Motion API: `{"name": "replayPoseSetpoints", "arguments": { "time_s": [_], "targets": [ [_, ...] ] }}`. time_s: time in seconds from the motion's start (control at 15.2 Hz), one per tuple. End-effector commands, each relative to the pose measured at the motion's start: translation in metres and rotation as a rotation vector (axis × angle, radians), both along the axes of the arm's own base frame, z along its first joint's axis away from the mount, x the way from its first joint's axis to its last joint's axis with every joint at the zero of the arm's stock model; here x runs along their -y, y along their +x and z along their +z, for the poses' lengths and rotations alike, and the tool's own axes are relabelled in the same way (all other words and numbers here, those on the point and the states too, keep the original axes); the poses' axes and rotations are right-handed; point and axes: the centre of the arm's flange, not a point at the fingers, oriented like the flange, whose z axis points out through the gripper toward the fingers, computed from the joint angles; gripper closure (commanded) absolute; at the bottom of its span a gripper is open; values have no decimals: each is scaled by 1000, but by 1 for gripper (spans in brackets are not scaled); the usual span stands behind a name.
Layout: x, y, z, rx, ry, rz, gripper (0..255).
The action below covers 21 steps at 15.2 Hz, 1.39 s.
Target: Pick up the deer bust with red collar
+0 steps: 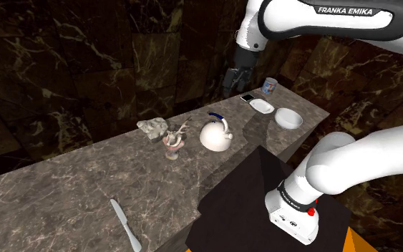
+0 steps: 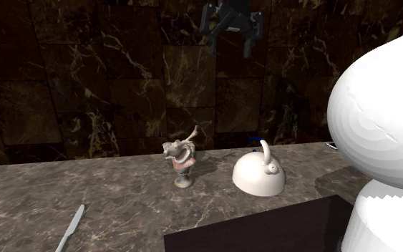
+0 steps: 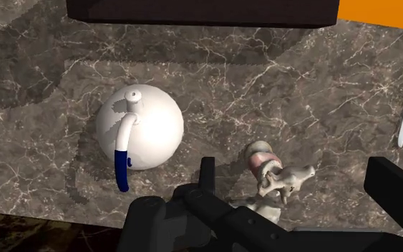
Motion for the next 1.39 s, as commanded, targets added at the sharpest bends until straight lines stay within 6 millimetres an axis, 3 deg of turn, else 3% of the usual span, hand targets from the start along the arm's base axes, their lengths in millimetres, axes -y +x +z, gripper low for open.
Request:
{"name": "replayPoseSetpoints", "arguments": {
  "time_s": [0.0, 1.32],
  "targets": [
    [-5, 13, -21, 0, 9, 13, 0],
    [-60, 172, -226, -22, 98, 144, 0]
  ]
}}
